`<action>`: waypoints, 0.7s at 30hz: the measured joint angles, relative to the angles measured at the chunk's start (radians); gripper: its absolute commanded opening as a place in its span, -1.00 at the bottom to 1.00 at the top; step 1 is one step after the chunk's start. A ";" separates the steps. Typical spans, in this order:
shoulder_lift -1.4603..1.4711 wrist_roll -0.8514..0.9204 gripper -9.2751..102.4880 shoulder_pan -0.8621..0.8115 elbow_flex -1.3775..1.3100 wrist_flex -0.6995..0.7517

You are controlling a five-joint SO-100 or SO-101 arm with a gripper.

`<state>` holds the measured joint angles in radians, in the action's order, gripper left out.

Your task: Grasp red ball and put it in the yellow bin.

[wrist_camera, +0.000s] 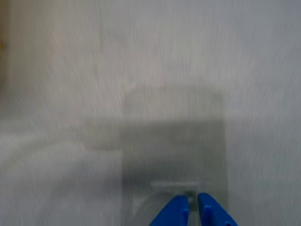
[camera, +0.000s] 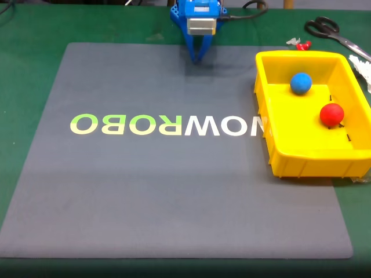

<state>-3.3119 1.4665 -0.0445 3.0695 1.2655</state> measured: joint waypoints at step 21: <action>0.000 0.015 -0.83 -0.006 0.000 0.063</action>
<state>-3.3119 1.4818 -0.0506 3.0695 1.3284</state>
